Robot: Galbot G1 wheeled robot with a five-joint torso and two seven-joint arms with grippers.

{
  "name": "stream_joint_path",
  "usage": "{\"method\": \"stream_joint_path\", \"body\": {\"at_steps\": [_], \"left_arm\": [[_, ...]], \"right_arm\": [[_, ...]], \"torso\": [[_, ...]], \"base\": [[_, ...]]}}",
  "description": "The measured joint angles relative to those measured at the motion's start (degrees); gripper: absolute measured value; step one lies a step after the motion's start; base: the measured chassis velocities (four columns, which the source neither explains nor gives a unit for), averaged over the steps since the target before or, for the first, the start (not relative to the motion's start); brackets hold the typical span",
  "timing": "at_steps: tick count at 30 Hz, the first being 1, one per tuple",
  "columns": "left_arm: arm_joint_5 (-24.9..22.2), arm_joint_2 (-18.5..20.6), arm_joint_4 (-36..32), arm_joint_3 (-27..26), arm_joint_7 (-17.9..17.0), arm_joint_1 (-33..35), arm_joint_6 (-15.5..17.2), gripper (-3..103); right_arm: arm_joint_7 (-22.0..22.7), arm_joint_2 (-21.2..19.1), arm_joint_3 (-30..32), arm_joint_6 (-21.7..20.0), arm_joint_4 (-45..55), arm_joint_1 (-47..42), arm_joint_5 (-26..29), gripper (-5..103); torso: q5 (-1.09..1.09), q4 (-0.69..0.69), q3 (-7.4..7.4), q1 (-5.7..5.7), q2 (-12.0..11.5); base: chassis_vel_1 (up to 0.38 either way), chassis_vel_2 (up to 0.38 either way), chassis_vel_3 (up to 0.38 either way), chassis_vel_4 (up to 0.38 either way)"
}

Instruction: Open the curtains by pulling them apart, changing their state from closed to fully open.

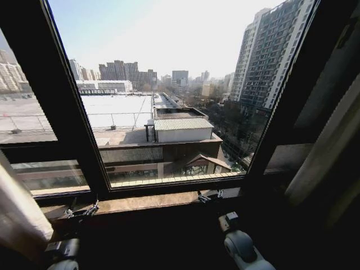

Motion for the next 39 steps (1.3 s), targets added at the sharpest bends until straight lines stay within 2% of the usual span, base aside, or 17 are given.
{"method": "stream_joint_path", "body": {"at_steps": [25, 33, 35, 39], "left_arm": [[0.0, 0.01, 0.0, -0.02, -0.01, 0.0, 0.0, 100], [0.0, 0.01, 0.01, -0.02, -0.01, -0.01, 0.0, 100], [0.0, -0.01, 0.0, 0.01, 0.02, -0.01, 0.0, 100], [0.0, -0.02, 0.0, 0.02, 0.02, 0.01, 0.0, 100]], "right_arm": [[0.0, 0.01, -0.01, 0.0, 0.01, 0.0, 0.0, 100], [0.0, 0.02, -0.01, 0.0, 0.0, 0.0, 0.0, 100], [0.0, -0.01, 0.01, 0.0, -0.01, 0.0, 0.0, 100], [0.0, -0.02, 0.02, 0.0, 0.0, 0.0, 0.0, 100]], "torso": [[-0.03, 0.02, -0.01, -0.01, 0.01], [-0.03, -0.01, 0.0, 0.0, 0.0], [0.07, -0.02, 0.0, 0.0, 0.0], [0.02, -0.01, 0.0, -0.01, 0.0]], "base": [[0.367, 0.322, -0.367, -0.321], [0.081, 0.064, -0.055, -0.103], [-0.053, -0.035, 0.027, 0.034], [-0.049, -0.056, 0.052, 0.087]]}}
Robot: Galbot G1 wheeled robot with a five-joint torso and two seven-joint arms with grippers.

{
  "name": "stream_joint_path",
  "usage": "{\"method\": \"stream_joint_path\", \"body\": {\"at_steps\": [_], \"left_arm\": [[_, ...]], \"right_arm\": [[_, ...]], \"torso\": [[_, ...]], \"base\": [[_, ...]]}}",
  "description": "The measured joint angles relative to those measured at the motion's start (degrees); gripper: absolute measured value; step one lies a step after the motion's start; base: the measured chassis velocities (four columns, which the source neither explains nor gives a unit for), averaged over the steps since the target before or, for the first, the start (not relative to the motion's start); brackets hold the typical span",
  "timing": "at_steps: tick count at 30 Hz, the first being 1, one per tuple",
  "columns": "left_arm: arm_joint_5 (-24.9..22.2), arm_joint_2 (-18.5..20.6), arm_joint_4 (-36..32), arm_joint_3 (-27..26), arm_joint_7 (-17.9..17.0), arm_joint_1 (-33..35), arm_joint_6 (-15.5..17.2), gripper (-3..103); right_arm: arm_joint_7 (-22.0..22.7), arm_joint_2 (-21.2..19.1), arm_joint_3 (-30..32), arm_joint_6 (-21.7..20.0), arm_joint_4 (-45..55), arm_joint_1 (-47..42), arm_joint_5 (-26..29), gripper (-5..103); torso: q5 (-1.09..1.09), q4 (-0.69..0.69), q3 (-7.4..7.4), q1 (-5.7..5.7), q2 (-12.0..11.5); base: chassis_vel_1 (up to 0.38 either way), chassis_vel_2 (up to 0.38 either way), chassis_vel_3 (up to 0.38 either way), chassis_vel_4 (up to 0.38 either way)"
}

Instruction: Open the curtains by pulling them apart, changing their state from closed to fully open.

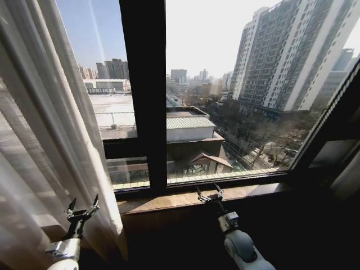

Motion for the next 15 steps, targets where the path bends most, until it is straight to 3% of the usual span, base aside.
{"method": "stream_joint_path", "body": {"at_steps": [15], "left_arm": [[0.0, 0.01, 0.0, -0.01, -0.01, -0.01, 0.0, 100]], "right_arm": [[0.0, 0.01, -0.02, 0.0, 0.0, 0.0, 0.0, 100]], "torso": [[-0.01, 0.0, 0.0, 0.0, 0.0]], "base": [[-0.051, -0.051, 0.041, 0.059]]}}
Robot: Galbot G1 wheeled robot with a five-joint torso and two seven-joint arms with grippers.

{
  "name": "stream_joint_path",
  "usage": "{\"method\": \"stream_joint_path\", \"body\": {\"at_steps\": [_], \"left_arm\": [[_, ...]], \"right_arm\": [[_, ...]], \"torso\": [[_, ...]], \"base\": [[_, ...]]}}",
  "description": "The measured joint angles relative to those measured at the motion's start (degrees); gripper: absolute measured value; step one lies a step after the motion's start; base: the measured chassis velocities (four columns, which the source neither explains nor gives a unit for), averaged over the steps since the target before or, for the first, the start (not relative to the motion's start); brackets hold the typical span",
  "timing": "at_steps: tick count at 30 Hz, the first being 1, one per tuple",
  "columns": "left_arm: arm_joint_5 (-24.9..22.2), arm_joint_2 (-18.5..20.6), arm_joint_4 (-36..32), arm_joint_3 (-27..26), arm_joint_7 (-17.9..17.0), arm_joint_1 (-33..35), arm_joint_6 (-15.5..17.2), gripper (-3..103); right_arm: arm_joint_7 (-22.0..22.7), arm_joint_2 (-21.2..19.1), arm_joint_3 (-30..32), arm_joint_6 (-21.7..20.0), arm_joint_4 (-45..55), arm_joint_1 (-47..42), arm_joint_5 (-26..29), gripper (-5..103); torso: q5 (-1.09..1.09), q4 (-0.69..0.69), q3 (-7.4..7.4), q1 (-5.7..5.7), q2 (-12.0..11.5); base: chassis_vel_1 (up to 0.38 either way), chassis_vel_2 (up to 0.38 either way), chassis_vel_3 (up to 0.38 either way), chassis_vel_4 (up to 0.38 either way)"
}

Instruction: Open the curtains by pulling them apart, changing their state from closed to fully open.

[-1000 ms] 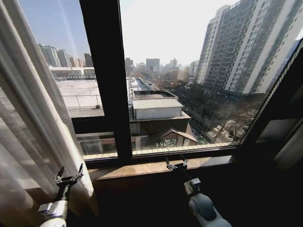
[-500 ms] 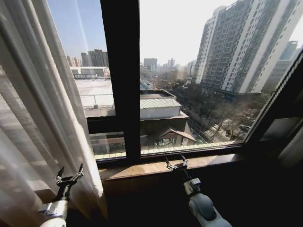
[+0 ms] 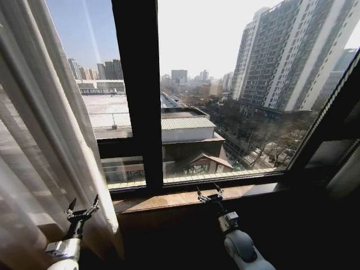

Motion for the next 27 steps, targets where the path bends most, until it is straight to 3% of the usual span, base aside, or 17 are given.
{"method": "stream_joint_path", "body": {"at_steps": [27], "left_arm": [[0.0, 0.0, 0.0, -0.01, -0.01, 0.0, 0.0, 100]], "right_arm": [[0.0, 0.0, -0.01, 0.0, 0.0, 0.0, 0.0, 100]], "torso": [[-0.01, 0.01, 0.0, 0.0, 0.0]], "base": [[0.0, 0.0, 0.0, 0.0]]}}
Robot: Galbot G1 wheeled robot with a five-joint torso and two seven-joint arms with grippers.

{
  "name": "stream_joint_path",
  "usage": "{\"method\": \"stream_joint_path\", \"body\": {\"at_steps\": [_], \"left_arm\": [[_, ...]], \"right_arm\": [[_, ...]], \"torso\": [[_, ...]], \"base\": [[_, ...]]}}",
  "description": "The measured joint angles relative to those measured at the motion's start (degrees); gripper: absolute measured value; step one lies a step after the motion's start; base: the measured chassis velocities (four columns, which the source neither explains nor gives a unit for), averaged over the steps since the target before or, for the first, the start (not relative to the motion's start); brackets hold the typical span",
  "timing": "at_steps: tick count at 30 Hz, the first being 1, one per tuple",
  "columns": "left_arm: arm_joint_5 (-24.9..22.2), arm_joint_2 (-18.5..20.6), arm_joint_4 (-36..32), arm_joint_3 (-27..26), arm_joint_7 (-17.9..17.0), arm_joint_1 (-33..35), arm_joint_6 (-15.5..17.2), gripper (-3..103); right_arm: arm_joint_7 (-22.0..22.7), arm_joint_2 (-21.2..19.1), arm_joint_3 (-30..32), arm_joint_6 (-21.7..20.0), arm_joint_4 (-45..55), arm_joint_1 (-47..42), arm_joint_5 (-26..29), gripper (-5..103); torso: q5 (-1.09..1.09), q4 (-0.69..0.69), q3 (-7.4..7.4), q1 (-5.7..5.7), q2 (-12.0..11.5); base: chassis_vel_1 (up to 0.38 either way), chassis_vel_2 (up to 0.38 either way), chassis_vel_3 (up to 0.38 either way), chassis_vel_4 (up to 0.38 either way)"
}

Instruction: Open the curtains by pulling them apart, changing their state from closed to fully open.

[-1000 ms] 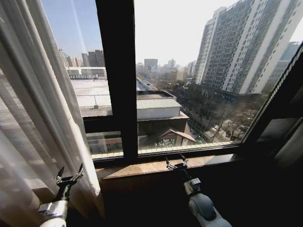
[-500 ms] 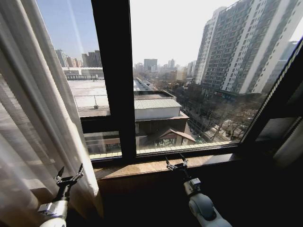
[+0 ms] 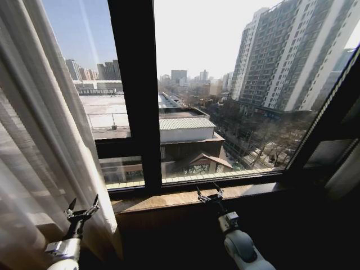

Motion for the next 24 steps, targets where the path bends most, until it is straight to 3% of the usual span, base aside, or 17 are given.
{"method": "stream_joint_path", "body": {"at_steps": [24], "left_arm": [[0.0, 0.0, 0.0, 0.0, 0.0, 0.0, 0.0, 100]], "right_arm": [[0.0, 0.0, 0.0, 0.0, 0.0, 0.0, 0.0, 100]], "torso": [[0.0, 0.0, 0.0, 0.0, 0.0]], "base": [[0.0, 0.0, 0.0, 0.0]]}}
